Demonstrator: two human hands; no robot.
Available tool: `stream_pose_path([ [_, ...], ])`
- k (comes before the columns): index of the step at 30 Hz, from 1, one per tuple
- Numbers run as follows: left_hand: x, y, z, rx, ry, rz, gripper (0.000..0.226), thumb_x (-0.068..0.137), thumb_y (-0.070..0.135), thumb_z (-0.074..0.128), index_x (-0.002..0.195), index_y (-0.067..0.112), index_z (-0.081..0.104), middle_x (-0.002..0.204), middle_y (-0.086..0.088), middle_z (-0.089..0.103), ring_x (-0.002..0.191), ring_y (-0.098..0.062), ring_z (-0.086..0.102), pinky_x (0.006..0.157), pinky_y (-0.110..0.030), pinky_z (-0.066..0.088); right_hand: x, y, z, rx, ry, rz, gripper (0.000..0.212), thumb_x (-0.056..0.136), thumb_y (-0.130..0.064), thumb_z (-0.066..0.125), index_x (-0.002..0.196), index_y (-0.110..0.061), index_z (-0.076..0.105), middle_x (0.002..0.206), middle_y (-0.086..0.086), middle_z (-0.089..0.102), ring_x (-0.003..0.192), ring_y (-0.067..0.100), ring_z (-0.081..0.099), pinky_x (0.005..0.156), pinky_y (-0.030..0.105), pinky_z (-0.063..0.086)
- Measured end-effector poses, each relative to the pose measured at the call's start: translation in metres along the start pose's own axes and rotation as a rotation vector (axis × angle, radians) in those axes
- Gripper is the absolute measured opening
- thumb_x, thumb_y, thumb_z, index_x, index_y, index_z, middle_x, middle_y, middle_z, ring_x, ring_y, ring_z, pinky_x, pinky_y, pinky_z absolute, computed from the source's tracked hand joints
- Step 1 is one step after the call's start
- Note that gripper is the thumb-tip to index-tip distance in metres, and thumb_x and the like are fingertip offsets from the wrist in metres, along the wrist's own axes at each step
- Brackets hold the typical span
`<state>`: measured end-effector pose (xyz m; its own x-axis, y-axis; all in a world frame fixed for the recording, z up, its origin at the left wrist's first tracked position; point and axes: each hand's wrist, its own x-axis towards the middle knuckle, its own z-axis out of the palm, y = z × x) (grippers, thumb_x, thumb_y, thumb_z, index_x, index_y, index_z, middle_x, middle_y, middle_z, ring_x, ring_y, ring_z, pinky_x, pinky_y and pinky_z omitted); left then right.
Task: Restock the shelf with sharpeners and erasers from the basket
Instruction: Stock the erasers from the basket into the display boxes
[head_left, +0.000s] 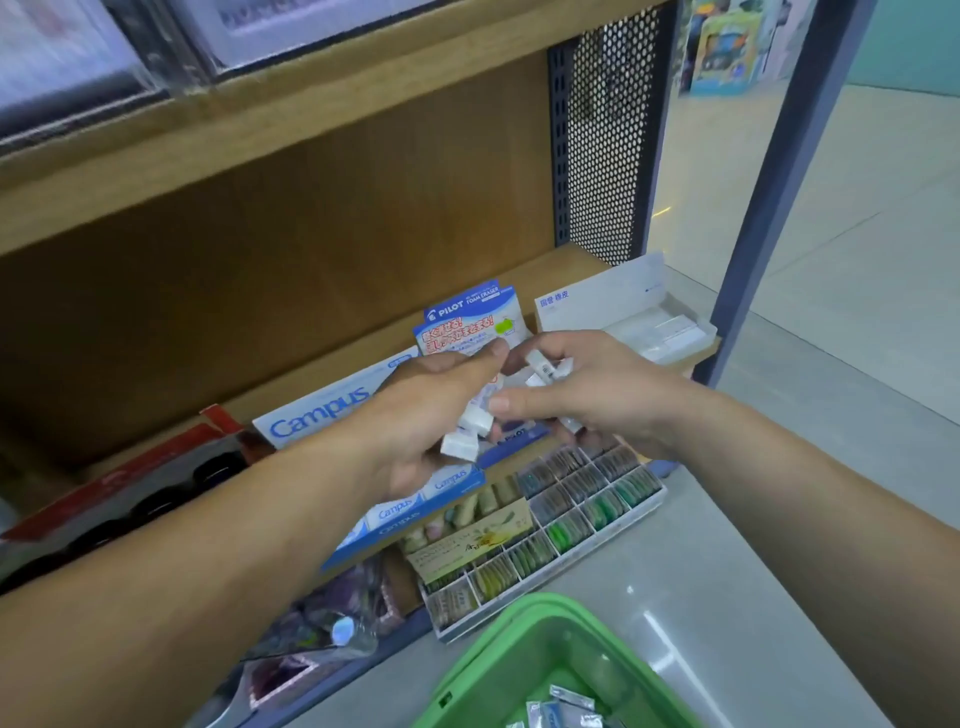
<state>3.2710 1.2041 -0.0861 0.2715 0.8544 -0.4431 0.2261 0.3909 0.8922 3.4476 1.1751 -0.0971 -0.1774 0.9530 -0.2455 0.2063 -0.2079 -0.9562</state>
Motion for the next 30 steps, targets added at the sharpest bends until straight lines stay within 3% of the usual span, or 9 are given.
stream_pose_path([
  [3, -0.013, -0.012, -0.023, -0.082, 0.026, 0.027, 0.035, 0.100, 0.044, 0.062, 0.116, 0.014, 0.070, 0.103, -0.017, 0.077, 0.087, -0.033, 0.074, 0.091, -0.046, 0.055, 0.005, -0.009, 0.028, 0.001, -0.121, 0.009, 0.040, 0.080, -0.031, 0.086, 0.112, -0.018, 0.066, 0.078, 0.006, 0.074, 0.049, 0.016, 0.048, 0.047, 0.021, 0.027],
  [4, -0.017, -0.015, -0.031, -0.092, 0.045, 0.033, 0.035, 0.102, 0.043, 0.059, 0.116, 0.013, 0.069, 0.105, -0.018, 0.077, 0.089, -0.034, 0.073, 0.091, -0.049, 0.054, 0.008, -0.012, 0.036, 0.004, -0.132, 0.014, 0.038, 0.082, -0.029, 0.085, 0.113, -0.017, 0.067, 0.079, 0.007, 0.073, 0.048, 0.016, 0.047, 0.047, 0.022, 0.027],
  [9, -0.029, -0.024, -0.059, -0.133, 0.117, 0.080, 0.026, 0.105, 0.034, 0.055, 0.117, 0.014, 0.068, 0.091, -0.007, 0.072, 0.061, -0.016, 0.060, 0.050, -0.027, 0.043, 0.024, -0.021, 0.065, -0.027, -0.059, 0.057, 0.060, 0.074, -0.030, 0.090, 0.125, -0.015, 0.063, 0.080, 0.010, 0.075, 0.049, 0.016, 0.048, 0.045, 0.023, 0.032],
  [11, -0.030, -0.026, -0.063, -0.160, 0.123, 0.088, 0.025, 0.105, 0.035, 0.056, 0.121, 0.021, 0.069, 0.094, -0.003, 0.074, 0.060, -0.015, 0.057, 0.050, -0.027, 0.042, 0.028, -0.024, 0.072, 0.009, -0.014, 0.058, 0.057, 0.072, -0.025, 0.092, 0.120, -0.011, 0.066, 0.077, 0.011, 0.073, 0.048, 0.016, 0.049, 0.046, 0.023, 0.031],
  [14, -0.029, -0.029, -0.069, -0.124, 0.109, 0.100, 0.027, 0.102, 0.041, 0.059, 0.121, 0.027, 0.072, 0.101, -0.002, 0.076, 0.067, -0.017, 0.053, 0.052, -0.026, 0.041, 0.030, -0.027, 0.075, 0.117, 0.007, 0.071, 0.033, 0.078, -0.018, 0.086, 0.104, -0.006, 0.069, 0.066, 0.007, 0.064, 0.047, 0.017, 0.046, 0.045, 0.022, 0.027],
  [19, -0.023, -0.032, -0.088, 0.062, 0.176, 0.088, 0.032, 0.102, 0.045, 0.059, 0.103, 0.021, 0.079, 0.080, -0.005, 0.068, 0.060, -0.019, 0.055, 0.051, -0.026, 0.036, 0.029, -0.030, 0.068, 0.154, 0.046, 0.083, 0.018, 0.081, -0.014, 0.083, 0.091, -0.017, 0.068, 0.068, 0.004, 0.065, 0.046, 0.018, 0.044, 0.047, 0.024, 0.027],
  [22, -0.026, -0.029, -0.095, -0.066, 0.124, -0.030, 0.033, 0.101, 0.039, 0.062, 0.106, 0.009, 0.073, 0.084, -0.015, 0.067, 0.054, -0.016, 0.050, 0.044, -0.023, 0.030, 0.029, -0.027, 0.063, 0.135, -0.001, -0.013, 0.020, 0.082, -0.012, 0.083, 0.091, -0.019, 0.067, 0.063, -0.001, 0.061, 0.047, 0.019, 0.044, 0.048, 0.027, 0.027],
  [25, -0.030, -0.026, -0.097, -0.201, 0.012, -0.110, 0.021, 0.099, 0.028, 0.066, 0.107, 0.009, 0.071, 0.086, -0.018, 0.070, 0.059, -0.015, 0.049, 0.041, -0.018, 0.029, 0.030, -0.023, 0.065, 0.077, -0.043, -0.068, 0.020, 0.082, -0.012, 0.083, 0.094, -0.020, 0.070, 0.070, 0.003, 0.061, 0.049, 0.021, 0.045, 0.049, 0.029, 0.031],
  [30, -0.025, -0.034, -0.103, -0.254, 0.150, -0.011, 0.021, 0.091, -0.001, 0.070, 0.107, 0.013, 0.074, 0.088, -0.014, 0.073, 0.059, -0.011, 0.053, 0.043, -0.018, 0.031, 0.031, -0.020, 0.063, 0.172, 0.002, 0.098, 0.025, 0.086, -0.004, 0.075, 0.108, -0.016, 0.075, 0.081, 0.009, 0.072, 0.043, 0.015, 0.045, 0.044, 0.023, 0.032],
])
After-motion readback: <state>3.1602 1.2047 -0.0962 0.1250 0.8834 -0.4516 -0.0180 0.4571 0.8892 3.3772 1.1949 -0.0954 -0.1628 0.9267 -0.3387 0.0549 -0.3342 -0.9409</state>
